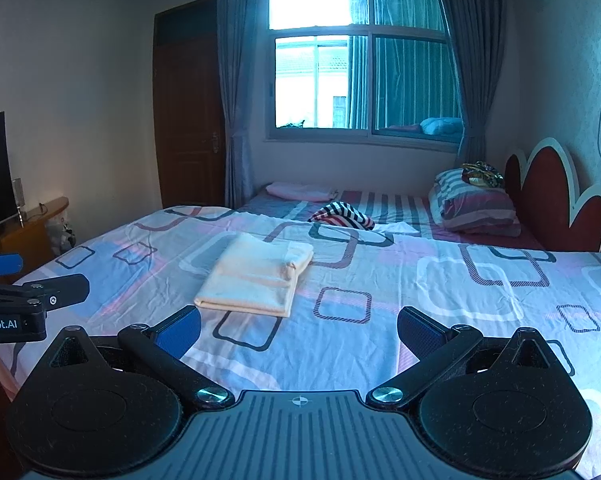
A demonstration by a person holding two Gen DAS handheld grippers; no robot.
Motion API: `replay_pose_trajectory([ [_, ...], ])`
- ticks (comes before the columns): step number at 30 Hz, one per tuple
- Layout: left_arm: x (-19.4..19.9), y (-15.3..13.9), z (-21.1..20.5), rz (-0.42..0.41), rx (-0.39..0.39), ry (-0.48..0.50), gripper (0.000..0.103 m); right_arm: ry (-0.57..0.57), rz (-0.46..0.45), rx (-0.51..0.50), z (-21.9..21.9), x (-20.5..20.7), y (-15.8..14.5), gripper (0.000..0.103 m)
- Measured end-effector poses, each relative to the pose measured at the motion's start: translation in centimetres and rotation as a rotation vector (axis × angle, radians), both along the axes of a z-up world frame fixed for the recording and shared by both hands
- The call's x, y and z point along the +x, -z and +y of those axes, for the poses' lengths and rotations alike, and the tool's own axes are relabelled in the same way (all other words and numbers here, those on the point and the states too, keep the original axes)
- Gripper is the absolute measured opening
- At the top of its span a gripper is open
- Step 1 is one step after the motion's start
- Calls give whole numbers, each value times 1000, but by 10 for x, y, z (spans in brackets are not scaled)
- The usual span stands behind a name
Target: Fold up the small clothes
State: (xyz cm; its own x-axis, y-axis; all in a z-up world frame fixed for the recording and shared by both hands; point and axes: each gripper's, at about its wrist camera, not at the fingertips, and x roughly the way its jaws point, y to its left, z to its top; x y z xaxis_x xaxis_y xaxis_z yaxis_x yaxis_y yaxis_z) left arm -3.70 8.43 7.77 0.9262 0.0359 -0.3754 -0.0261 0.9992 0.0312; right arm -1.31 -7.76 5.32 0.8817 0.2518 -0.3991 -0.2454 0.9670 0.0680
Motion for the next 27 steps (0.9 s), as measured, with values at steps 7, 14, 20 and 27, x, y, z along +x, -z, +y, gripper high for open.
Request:
replay_pose_trajectory([
  [7,0,-1,0,-6,3,-2,102,10,0,5,-2,1,-2,103],
  [14,1,-3,0,-10,-2,6,102,14,-5,-13,-2,-1,-4,103],
  [20,2,-4,-3,-18,3,12,102,19,-9,-3,-5,-2,-7,103],
  [27,2,-3,-5,-13,7,16,102,23,-11,-1,-7,-4,-6,103],
])
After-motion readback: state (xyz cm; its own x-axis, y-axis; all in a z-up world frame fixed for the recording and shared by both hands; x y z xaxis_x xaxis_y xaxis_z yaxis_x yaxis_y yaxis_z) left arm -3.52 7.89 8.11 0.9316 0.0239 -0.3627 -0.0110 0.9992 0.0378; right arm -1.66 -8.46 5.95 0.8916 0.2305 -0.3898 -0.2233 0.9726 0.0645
